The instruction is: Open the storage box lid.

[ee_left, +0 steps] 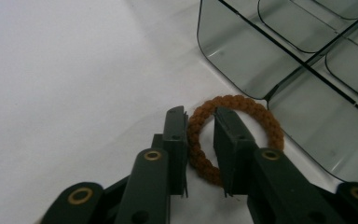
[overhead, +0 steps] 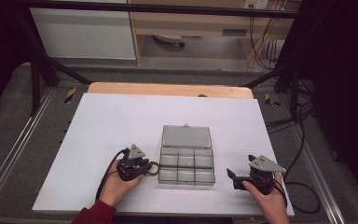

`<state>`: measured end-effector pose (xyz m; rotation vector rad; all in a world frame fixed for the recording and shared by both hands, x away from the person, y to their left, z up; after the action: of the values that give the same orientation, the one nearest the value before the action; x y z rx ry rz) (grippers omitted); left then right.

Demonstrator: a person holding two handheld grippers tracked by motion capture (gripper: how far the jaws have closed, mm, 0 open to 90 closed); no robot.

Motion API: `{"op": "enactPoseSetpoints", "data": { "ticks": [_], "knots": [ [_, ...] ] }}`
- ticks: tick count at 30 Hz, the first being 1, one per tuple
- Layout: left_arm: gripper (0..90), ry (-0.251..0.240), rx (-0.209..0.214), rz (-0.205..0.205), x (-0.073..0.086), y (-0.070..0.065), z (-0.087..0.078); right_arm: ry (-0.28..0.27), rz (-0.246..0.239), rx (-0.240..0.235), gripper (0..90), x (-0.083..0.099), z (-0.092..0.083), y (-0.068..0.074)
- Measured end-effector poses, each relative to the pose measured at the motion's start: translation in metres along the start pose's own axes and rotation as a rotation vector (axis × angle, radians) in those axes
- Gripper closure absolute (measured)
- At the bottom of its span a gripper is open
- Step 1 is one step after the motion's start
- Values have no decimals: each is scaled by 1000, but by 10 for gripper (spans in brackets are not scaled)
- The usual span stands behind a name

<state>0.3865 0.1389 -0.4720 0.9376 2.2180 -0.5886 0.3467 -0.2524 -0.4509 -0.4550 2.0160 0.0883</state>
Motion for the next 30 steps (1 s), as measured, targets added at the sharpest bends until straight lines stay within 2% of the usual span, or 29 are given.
{"op": "enactPoseSetpoints", "data": {
  "ticks": [3, 10, 23, 30],
  "knots": [
    [835, -8, -4, 16, 1, 0, 0, 0, 0, 0, 26, 0, 0, 0],
    [859, -14, -3, 16, 1, 3, -4, -1, 3, 0, 26, 0, 0, 0],
    [862, -185, -14, -18, -11, 7, -29, 7, -2, -7, 26, -1, 3, 1],
    [862, -227, 7, -18, -17, 3, -35, 13, -3, -9, 26, -1, 4, 1]
  ]
}}
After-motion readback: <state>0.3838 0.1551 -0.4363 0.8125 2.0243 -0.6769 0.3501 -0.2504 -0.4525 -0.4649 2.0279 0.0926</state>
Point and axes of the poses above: each handheld gripper's, and its own axes: z roughly forward along the jaws, x roughly out of its underside, y roughly to its left, the point moved 3 cm from there along z, roughly forward along the jaws, and after that the axes turned 10 degrees about x, right-handed, at the moved point
